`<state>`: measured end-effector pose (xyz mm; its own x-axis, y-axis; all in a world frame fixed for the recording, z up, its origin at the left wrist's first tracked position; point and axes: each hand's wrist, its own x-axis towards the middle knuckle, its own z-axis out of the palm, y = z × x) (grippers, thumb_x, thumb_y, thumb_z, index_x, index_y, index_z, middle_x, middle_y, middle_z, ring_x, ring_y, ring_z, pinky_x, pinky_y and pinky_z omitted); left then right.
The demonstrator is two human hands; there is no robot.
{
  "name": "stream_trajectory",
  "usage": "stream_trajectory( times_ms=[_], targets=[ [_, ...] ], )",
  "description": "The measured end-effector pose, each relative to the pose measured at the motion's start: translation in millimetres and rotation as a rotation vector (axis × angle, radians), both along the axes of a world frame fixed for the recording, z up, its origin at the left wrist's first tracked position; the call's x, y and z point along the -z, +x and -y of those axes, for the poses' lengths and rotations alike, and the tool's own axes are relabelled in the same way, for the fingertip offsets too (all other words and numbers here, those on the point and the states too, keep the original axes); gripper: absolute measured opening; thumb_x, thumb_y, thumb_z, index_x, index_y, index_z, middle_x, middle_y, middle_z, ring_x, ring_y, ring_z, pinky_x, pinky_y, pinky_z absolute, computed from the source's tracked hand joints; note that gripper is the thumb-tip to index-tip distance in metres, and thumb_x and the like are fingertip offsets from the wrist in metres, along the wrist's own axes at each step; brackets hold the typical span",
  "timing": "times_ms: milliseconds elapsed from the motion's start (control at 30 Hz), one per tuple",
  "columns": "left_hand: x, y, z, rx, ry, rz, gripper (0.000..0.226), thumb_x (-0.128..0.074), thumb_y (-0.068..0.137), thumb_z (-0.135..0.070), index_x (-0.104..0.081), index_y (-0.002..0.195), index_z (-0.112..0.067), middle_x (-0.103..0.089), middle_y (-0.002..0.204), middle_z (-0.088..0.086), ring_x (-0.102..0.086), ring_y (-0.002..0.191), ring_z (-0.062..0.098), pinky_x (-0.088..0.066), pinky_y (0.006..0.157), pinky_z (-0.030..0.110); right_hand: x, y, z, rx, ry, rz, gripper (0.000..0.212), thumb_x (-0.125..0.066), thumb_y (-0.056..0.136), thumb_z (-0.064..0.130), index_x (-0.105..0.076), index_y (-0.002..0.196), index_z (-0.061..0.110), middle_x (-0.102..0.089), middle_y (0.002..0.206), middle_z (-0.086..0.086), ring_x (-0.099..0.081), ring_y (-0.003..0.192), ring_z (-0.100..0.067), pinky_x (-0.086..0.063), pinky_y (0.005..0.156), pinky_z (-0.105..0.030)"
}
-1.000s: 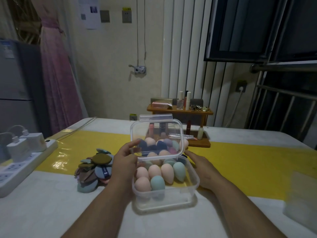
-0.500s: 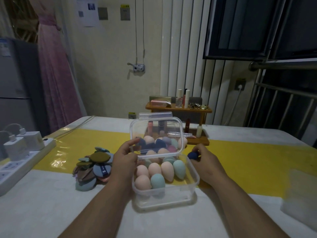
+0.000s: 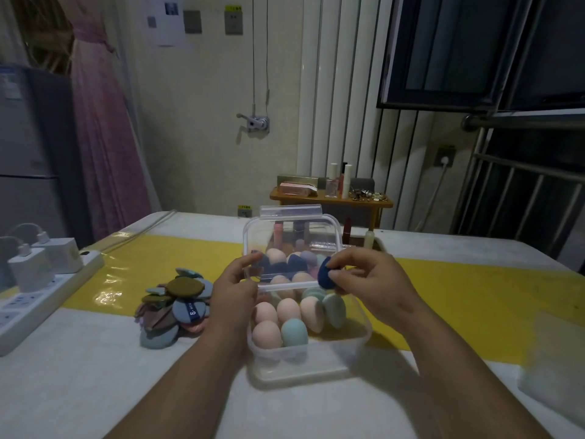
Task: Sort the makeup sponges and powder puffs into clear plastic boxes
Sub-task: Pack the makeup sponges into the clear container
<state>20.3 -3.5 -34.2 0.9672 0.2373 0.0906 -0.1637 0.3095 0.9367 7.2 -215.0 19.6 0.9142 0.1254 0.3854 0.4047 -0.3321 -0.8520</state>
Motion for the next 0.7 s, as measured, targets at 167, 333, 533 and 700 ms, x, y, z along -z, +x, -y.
stream_trajectory(
  times_ms=[167,333,533,700],
  targets=[
    [-1.0,-1.1,-0.2,-0.003,0.023,-0.007,0.067,-0.037,0.078,0.014,-0.074,0.103,-0.036,-0.067,0.116,0.002,-0.069,0.098,0.028,-0.058,0.064,0.033,-0.9,-3.6,-6.2,-0.005,-0.423,-0.098,0.036,-0.077,0.077,0.015,-0.062,0.094,0.043,-0.068,0.091,0.012,-0.065,0.086,-0.008,-0.058,0.075,-0.028],
    [-1.4,-1.6,-0.2,-0.003,0.016,0.000,0.066,-0.037,0.077,0.014,-0.074,0.103,-0.035,-0.066,0.118,0.004,-0.069,0.099,0.029,-0.058,0.065,0.034,-3.3,-6.0,-9.8,0.024,-0.634,-0.108,0.025,-0.078,0.074,0.017,-0.064,0.077,0.038,-0.066,0.087,0.015,-0.063,0.082,-0.005,-0.060,0.077,-0.031],
    [-2.7,-2.4,1.5,-0.005,-0.003,0.003,0.067,-0.036,0.076,0.016,-0.075,0.102,-0.033,-0.068,0.115,0.005,-0.070,0.094,0.028,-0.057,0.062,0.032,-5.6,-9.4,-12.7,-0.004,-0.778,-0.106,0.028,-0.077,0.076,0.018,-0.062,0.071,0.041,-0.065,0.093,0.013,-0.059,0.087,-0.009,-0.056,0.074,-0.027],
    [-2.8,-2.0,1.2,0.004,-0.012,0.025,0.065,-0.039,0.076,0.016,-0.076,0.102,-0.031,-0.068,0.114,0.004,-0.072,0.088,0.024,-0.056,0.059,0.029,-6.1,-10.4,-17.4,0.028,-0.871,-0.086,0.028,-0.076,0.076,0.019,-0.055,0.074,0.037,-0.061,0.095,0.008,-0.054,0.083,-0.009,-0.048,0.062,-0.023]
  ],
)
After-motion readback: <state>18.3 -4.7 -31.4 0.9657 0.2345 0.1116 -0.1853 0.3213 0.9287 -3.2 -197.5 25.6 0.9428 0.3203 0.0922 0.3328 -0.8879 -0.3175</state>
